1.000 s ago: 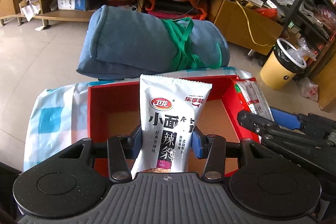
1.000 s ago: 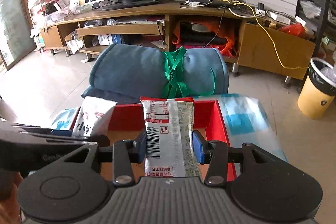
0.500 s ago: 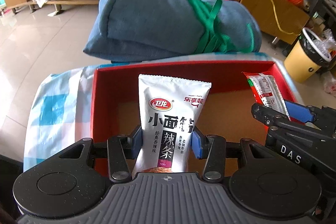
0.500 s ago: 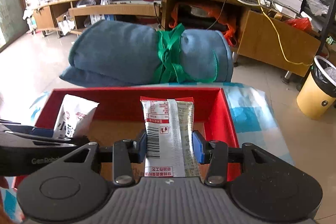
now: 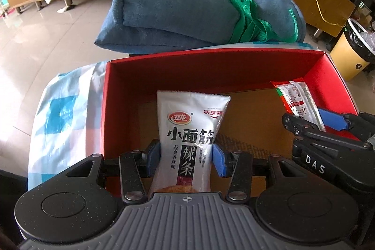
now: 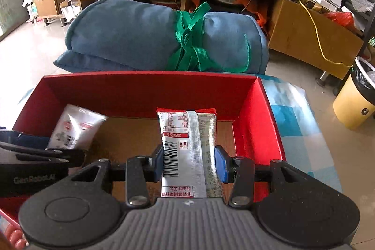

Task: Organize snacks
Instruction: 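Lower both snacks into the red box and open both tools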

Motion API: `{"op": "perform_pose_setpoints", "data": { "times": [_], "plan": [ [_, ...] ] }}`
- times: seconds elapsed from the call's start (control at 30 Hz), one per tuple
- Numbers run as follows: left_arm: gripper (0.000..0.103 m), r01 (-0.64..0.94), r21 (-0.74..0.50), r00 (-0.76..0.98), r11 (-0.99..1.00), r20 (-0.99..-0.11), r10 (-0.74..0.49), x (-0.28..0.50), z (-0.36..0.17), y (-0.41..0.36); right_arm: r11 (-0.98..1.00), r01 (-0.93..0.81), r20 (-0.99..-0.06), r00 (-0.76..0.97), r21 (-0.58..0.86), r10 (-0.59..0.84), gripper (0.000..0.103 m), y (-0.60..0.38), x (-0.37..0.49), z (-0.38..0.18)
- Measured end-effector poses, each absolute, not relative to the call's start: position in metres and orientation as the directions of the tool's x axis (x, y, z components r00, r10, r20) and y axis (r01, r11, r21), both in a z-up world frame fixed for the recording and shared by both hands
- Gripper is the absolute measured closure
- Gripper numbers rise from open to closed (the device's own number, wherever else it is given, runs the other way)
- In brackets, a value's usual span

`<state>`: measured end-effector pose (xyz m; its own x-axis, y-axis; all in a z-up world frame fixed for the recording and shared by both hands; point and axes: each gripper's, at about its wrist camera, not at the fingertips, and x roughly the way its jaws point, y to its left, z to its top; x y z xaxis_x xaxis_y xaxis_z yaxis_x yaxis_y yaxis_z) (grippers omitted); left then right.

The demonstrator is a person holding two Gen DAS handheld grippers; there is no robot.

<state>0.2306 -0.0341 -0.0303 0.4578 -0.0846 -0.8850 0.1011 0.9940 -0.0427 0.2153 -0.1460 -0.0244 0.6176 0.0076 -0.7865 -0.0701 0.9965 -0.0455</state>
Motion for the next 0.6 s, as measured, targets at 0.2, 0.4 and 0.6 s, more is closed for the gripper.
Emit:
{"op": "perform_pose_setpoints", "data": {
  "times": [0.2,0.4,0.6],
  "plan": [
    [0.046,0.114,-0.020,0.462,0.993,-0.884,-0.071,0.228,-0.032,-0.038,0.995,-0.075,-0.803,0.597,-0.059,-0.002,0.063,-0.144,0.217,-0.031],
    [0.044,0.119,-0.010,0.462,0.993,-0.884,-0.065,0.228,-0.033,-0.039,0.995,-0.072,-0.814,0.581,-0.065,-0.011,0.063,-0.149,0.219,-0.037],
    [0.039,0.128,-0.006,0.459,0.992,-0.886,-0.065,0.226,-0.034,-0.042,0.995,-0.083,-0.826,0.564,-0.061,-0.003,0.060,-0.150,0.219,-0.044]
  ]
}}
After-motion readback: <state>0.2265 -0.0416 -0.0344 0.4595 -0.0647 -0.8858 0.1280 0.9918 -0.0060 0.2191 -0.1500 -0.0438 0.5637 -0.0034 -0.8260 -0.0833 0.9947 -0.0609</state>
